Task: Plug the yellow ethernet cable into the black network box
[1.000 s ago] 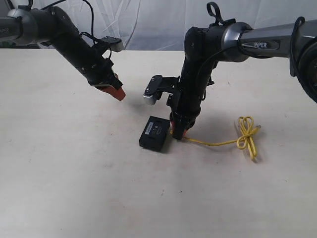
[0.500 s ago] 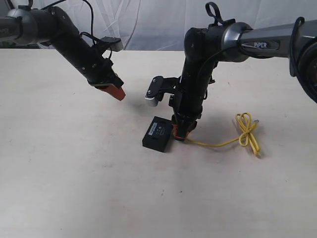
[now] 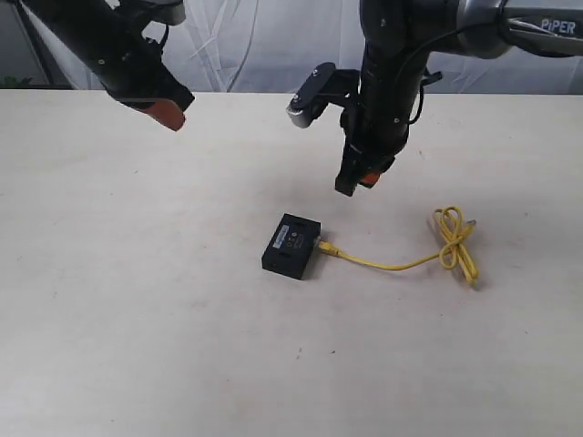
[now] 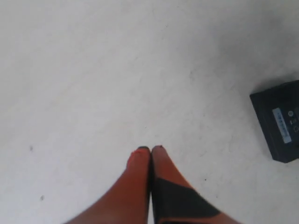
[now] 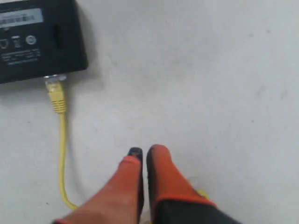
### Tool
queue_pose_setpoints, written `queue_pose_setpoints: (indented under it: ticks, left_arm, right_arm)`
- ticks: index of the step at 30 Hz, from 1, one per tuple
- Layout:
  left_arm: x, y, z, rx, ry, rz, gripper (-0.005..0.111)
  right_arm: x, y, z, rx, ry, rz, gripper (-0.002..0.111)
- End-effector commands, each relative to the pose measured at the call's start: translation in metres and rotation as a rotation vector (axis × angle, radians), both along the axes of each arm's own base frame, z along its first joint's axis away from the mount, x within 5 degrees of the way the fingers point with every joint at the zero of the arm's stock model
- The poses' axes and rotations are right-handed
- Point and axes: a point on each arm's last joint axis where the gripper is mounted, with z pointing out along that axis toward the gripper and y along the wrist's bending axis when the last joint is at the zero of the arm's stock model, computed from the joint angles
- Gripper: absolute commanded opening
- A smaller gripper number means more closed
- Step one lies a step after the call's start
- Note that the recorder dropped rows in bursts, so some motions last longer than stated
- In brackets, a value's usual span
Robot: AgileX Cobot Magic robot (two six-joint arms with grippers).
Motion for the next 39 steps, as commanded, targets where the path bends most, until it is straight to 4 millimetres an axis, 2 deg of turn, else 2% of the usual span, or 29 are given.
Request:
queue_pose_setpoints:
  ticks: [1,4,8,14,19,21,29,39]
  left_arm:
    - [-0.028,0.014,0.028,0.052,-0.100,0.086,0.000]
    - [-0.053,0.024,0.040,0.087,-0.142,0.123,0.000]
    - [-0.075,0.035,0.047,0.128,-0.180,0.169,0.000]
    - [-0.102,0.046,0.065,0.141,-0.278,0.223,0.000]
    - [-0.122,0.051,0.074,0.118,-0.352,0.254,0.000]
    - [-0.131,0.053,0.077,0.111,-0.373,0.257,0.000]
    - [-0.176,0.062,0.101,0.017,-0.559,0.318,0.000]
    - [-0.231,0.074,0.096,-0.072,-0.759,0.351,0.000]
  right_arm:
    - [0.002,-0.021,0.020,-0.039,-0.041,-0.156,0.000]
    - [0.004,-0.057,0.030,-0.014,-0.021,-0.313,0.000]
    - [-0.006,-0.105,0.046,0.014,-0.057,-0.478,0.000]
    - [-0.036,-0.161,0.072,0.083,-0.181,-0.634,0.000]
    - [-0.068,-0.191,0.089,0.152,-0.305,-0.759,0.000]
    - [-0.082,-0.196,0.097,0.184,-0.371,-0.770,0.000]
    - [-0.134,-0.192,0.122,0.368,-0.620,-0.751,0.000]
    - [-0.193,-0.191,0.138,0.569,-0.929,-0.707,0.000]
